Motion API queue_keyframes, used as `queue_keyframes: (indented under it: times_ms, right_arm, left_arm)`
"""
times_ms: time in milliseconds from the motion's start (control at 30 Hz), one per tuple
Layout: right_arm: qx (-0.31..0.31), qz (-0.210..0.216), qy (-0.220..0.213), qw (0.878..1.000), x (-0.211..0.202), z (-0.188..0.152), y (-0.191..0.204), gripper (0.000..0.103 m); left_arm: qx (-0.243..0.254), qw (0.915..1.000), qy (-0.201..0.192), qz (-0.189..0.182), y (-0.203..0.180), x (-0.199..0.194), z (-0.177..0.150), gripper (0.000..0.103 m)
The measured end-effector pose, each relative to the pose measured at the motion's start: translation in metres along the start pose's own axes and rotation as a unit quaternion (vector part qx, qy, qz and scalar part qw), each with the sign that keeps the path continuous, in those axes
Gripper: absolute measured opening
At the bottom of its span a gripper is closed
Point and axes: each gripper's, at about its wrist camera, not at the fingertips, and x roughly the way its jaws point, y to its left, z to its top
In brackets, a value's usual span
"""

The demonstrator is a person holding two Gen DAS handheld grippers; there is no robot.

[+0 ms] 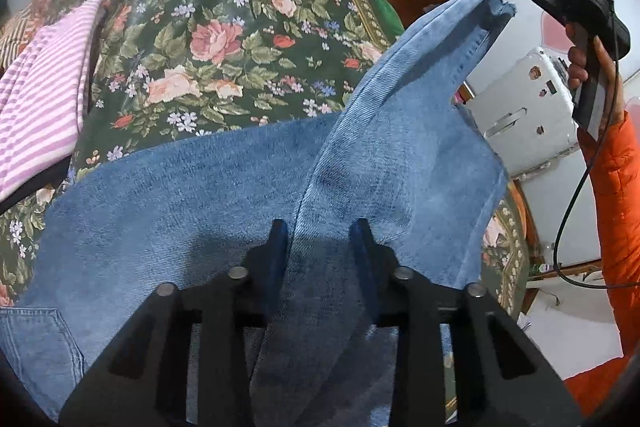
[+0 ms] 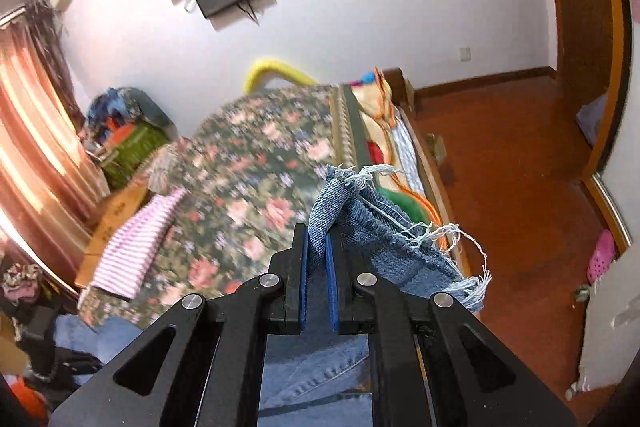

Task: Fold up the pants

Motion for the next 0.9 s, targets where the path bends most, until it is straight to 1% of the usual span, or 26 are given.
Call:
queue_keyframes:
  times_ms: [33, 67, 167, 267, 367, 467, 533, 600, 667, 733, 800, 833, 900]
  right_arm:
    - [-0.003, 0.003, -0.005, 1.000, -0.002, 0.002, 0.004, 0.007]
    - [-0.007, 0.005, -0.010, 1.000, -0.005, 0.005, 0.007, 0.007]
    - [-0.021, 0.003, -0.026, 0.999, -0.017, 0.012, 0.013, 0.007]
    - [-0.018, 0.006, -0.043, 0.999, -0.030, 0.018, 0.009, 0.007]
    - [-0.014, 0.004, -0.056, 0.998, -0.044, 0.017, 0.001, 0.007]
    - [-0.004, -0.004, -0.050, 0.999, -0.051, 0.006, -0.013, 0.007]
    - [-0.002, -0.015, -0.033, 0.999, -0.050, -0.008, -0.025, 0.007]
    - [0.005, -0.033, -0.006, 0.999, -0.044, -0.030, -0.040, 0.007]
    - [0.024, -0.046, 0.028, 0.998, -0.037, -0.058, -0.058, 0.007]
    - [0.046, -0.057, 0.049, 0.996, -0.035, -0.084, -0.075, 0.007]
    - [0.072, -0.061, 0.066, 0.993, -0.037, -0.108, -0.091, 0.007]
    - [0.085, -0.063, 0.073, 0.992, -0.038, -0.121, -0.098, 0.007]
    - [0.101, -0.066, 0.084, 0.989, -0.039, -0.135, -0.107, 0.007]
  left_arm:
    - [0.000, 1.0000, -0.001, -0.002, -0.001, -0.003, 0.000, 0.018]
    - [0.000, 1.0000, -0.006, -0.003, -0.002, -0.008, 0.001, 0.011]
    - [0.008, 0.9991, -0.040, 0.007, -0.010, -0.031, 0.004, 0.011]
    - [0.026, 0.9966, -0.078, 0.009, -0.026, -0.058, 0.004, 0.011]
    - [0.052, 0.9936, -0.098, 0.021, -0.049, -0.071, 0.001, 0.011]
    - [0.076, 0.9928, -0.088, 0.026, -0.068, -0.061, -0.010, 0.010]
    - [0.085, 0.9937, -0.072, 0.011, -0.076, -0.047, -0.019, 0.007]
    - [0.087, 0.9952, -0.046, -0.005, -0.084, -0.029, -0.029, 0.007]
    - [0.094, 0.9952, -0.025, -0.009, -0.093, -0.011, -0.037, 0.006]
    - [0.098, 0.9951, -0.009, -0.010, -0.100, 0.005, -0.046, 0.006]
    - [0.105, 0.9944, -0.011, 0.006, -0.106, 0.012, -0.053, 0.006]
    - [0.106, 0.9942, -0.016, 0.010, -0.106, 0.013, -0.055, 0.006]
    - [0.098, 0.9949, -0.021, 0.009, -0.105, 0.012, -0.056, 0.006]
